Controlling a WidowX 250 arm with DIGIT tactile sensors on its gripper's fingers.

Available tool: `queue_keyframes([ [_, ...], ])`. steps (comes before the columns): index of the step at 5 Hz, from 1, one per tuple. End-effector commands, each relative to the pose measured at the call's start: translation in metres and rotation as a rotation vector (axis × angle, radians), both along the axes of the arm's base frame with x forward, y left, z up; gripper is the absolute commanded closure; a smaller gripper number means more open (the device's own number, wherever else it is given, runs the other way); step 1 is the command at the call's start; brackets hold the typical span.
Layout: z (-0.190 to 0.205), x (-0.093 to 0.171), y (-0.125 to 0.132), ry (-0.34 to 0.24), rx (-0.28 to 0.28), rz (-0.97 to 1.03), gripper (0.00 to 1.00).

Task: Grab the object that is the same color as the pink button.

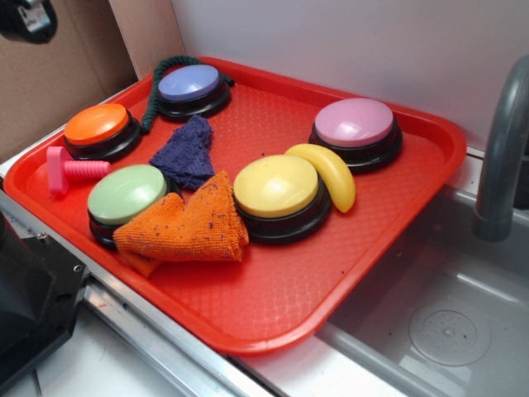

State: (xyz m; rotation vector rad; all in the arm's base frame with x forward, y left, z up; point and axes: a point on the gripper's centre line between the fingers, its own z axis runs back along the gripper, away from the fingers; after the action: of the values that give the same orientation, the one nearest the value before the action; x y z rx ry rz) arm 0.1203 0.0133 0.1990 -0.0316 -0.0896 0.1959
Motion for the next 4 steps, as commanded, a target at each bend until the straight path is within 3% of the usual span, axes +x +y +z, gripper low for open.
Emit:
queue_keyframes([
  [1, -0.036, -0.001, 0.037, -0.012, 0.033, 0.174, 0.00],
  [2, -0.061, -0.007, 0.063, 0.002, 0.083, 0.291, 0.00],
  [4, -0.103, -0.007, 0.092, -0.035, 0.105, 0.418, 0.00],
])
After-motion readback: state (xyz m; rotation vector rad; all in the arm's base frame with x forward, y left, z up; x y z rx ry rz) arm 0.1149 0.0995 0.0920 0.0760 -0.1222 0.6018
